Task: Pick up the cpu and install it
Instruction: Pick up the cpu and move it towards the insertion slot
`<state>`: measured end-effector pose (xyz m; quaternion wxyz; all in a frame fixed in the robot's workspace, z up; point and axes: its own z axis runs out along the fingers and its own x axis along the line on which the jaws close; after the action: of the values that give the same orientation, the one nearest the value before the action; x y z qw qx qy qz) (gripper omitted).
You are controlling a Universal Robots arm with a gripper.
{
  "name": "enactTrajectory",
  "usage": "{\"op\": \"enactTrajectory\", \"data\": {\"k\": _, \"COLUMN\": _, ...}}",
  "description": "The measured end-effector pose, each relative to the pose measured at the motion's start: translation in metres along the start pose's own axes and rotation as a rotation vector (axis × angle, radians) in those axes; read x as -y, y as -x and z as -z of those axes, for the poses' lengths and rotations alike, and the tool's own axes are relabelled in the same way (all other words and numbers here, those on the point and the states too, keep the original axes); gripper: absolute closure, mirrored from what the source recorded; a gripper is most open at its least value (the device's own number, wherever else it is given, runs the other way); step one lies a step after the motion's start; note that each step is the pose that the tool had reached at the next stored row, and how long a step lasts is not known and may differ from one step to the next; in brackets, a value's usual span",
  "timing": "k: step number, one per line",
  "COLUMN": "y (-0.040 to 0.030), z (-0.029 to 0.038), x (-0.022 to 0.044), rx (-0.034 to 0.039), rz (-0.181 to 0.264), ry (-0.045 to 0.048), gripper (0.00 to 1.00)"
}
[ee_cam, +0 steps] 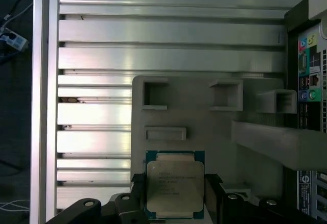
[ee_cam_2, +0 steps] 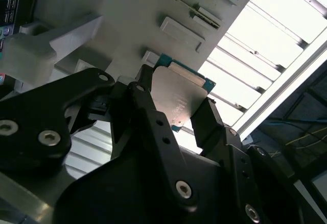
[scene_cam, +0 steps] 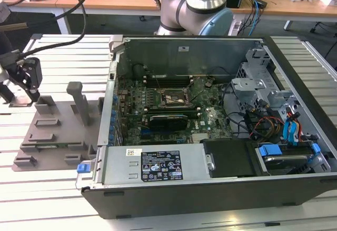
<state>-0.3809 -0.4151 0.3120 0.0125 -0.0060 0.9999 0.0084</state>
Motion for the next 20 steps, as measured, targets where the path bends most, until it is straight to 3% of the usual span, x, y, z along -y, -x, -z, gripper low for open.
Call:
{"op": "enactTrajectory", "data": {"k": 7, "y": 0.0004, "z": 0.0151, "x": -0.0003, "rx": 0.0, "rz": 0.0, "ry": 0.0, "gripper": 0.45}}
{"op": "enactTrajectory", "data": {"k": 11, "y": 0.0007, "z": 0.0275, "x": -0.0006, "rx": 0.0, "rz": 0.0, "ry": 0.0, "gripper": 0.45}}
{"op": "enactTrajectory", "data": {"k": 20, "y": 0.0011, "z": 0.0422, "x": -0.0009, "rx": 0.0, "rz": 0.0, "ry": 0.0, "gripper": 0.45}}
